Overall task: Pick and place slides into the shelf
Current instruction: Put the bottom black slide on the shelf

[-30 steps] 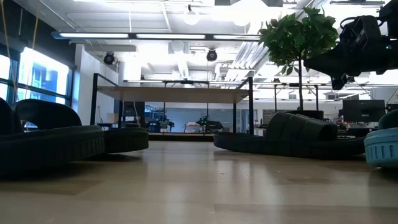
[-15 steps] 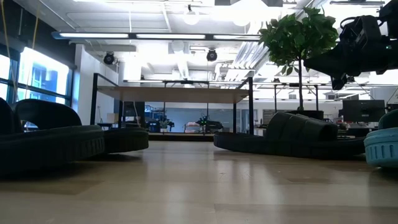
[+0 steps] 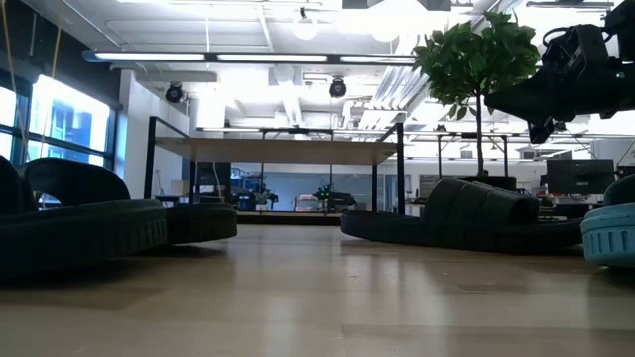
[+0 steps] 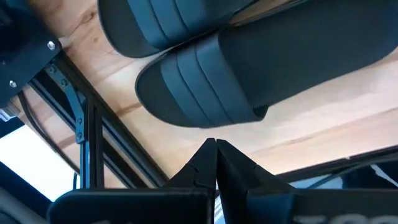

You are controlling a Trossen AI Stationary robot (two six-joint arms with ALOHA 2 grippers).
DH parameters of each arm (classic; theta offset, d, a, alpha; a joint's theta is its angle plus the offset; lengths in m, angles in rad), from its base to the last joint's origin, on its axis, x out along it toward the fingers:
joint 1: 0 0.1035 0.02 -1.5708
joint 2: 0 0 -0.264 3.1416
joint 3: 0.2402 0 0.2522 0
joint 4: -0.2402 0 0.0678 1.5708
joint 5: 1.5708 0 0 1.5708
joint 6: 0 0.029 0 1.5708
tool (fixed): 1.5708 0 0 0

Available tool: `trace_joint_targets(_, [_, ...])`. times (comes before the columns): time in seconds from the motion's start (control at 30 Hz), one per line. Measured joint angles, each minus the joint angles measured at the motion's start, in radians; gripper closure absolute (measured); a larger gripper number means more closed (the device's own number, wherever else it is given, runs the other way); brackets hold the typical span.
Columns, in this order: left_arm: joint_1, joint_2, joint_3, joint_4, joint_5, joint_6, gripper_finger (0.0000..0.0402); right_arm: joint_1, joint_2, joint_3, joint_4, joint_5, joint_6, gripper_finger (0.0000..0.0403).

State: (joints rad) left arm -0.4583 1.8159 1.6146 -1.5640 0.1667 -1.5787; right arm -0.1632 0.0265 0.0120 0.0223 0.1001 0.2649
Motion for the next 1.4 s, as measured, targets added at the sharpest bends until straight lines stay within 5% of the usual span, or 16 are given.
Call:
trace_joint_targets(0.37, [0.000,0.018,0.000,0.061,-0.120,0.067,0.0401,0.000,0.000,0.000,0.000,-0.002,-0.003,0.0403])
trace_joint_targets(0.63, [-0.003,0.022,0.000,0.137,-0.127,0.067,0.0401,0.000,0.000,0.000,0.000,-0.002,0.004,0.0403])
trace_joint_targets(0.83, [-0.001,0.078,0.000,0.157,-0.032,0.001,0.0397,0.000,0.000,0.000,0.000,0.002,-0.001,0.0403])
trace_joint_targets(1.17, [0.000,0.198,-0.001,0.163,0.162,-0.157,0.0266,0.000,0.000,0.000,0.000,-0.002,-0.011,0.0402])
trace_joint_targets(1.4, [0.000,0.214,-0.001,0.148,0.144,-0.234,0.0162,0.000,0.000,0.000,-0.002,-0.013,-0.012,0.0402])
